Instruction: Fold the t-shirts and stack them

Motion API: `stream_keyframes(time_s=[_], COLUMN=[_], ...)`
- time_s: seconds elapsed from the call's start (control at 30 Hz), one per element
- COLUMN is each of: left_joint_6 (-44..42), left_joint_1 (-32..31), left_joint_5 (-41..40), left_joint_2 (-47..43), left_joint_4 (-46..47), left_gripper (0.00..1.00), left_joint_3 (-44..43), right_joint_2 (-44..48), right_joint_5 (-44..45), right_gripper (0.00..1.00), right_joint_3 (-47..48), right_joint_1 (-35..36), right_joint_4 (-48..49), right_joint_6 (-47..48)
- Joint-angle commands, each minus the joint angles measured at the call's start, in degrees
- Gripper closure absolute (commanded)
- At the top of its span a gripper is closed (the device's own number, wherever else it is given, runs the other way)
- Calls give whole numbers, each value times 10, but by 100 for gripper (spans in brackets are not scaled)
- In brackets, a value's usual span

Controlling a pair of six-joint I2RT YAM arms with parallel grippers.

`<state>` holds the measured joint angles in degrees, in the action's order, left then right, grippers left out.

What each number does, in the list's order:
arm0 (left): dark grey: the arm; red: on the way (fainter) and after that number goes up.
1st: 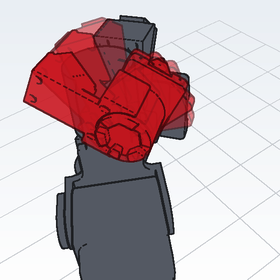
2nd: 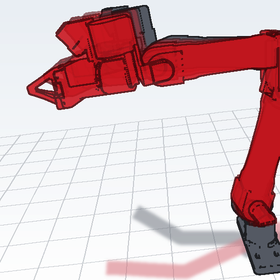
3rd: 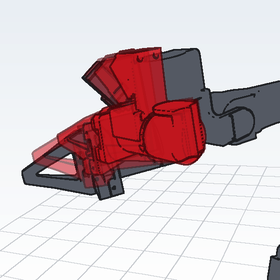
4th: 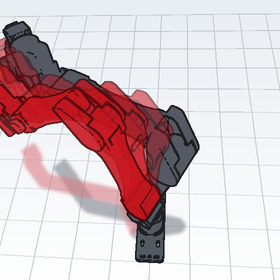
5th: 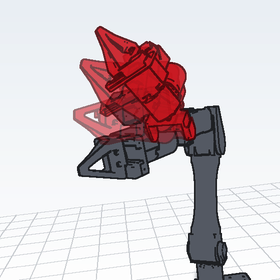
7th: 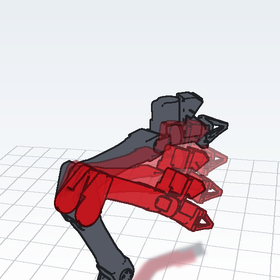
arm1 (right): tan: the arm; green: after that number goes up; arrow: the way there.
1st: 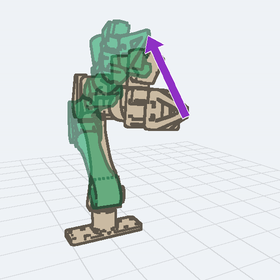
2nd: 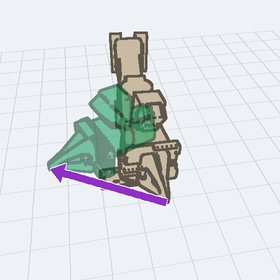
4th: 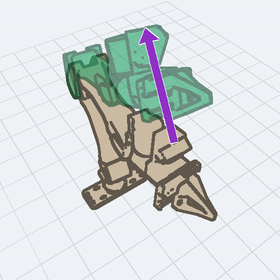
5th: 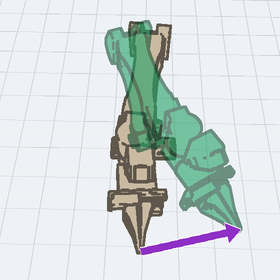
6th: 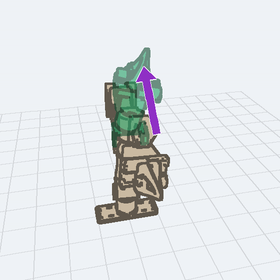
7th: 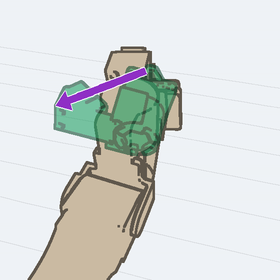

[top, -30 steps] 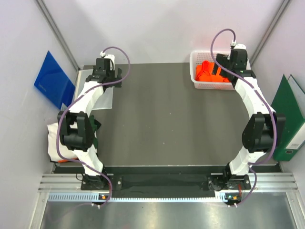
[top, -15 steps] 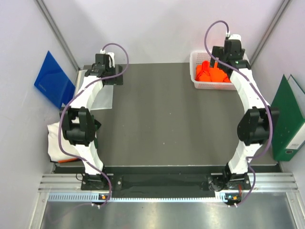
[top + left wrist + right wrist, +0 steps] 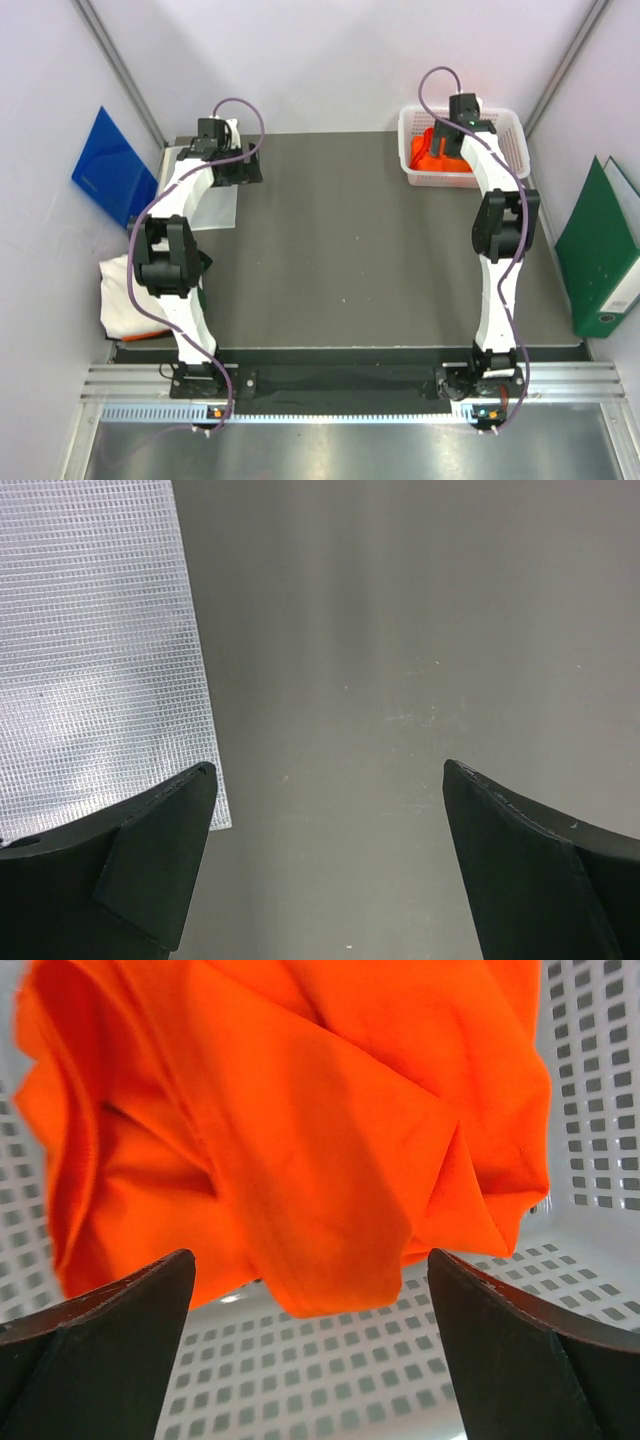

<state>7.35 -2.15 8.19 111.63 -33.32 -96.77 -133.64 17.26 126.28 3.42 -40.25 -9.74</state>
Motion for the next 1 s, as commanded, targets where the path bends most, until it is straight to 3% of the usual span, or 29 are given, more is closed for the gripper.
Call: stream_keyframes(time_s=[0.0, 0.3, 0.37, 0.4, 0.43, 0.47, 0.6, 0.8, 0.97], left_joint_6=[-8, -9, -9, -9, -9, -9, -7, -4, 4], left_joint_1=[0, -1, -1, -2, -2, -2, -4, -9, -11], left_joint_5=[28, 94, 100, 107, 114, 118, 133, 140, 135], left_joint_2=[-29, -51, -52, -52, -53, -55, -56, -63, -67], left_joint_4=[14, 32, 34, 34, 36, 38, 41, 48, 65], left_gripper=[1, 1, 1, 1, 1, 1, 1, 1, 1], left_joint_3=[0, 18, 14, 13, 13, 14, 15, 35, 59], right_joint_2=[-12, -68, -74, -76, -79, -79, -29, 132, 246], right_joint_5=[3, 64, 67, 67, 68, 75, 98, 155, 152], right_gripper=[0, 0, 18, 34, 80, 100, 100, 100, 100], right_joint_3=[43, 43, 43, 43, 45, 55, 28, -39, -49], right_joint_1=[-18, -18, -18, -18, -19, -19, -18, -15, 35], right_joint_4=[-10, -4, 3, 13, 14, 15, 48, 146, 178], right_joint_6=[-32, -43, -44, -45, -46, -49, -59, -35, 26])
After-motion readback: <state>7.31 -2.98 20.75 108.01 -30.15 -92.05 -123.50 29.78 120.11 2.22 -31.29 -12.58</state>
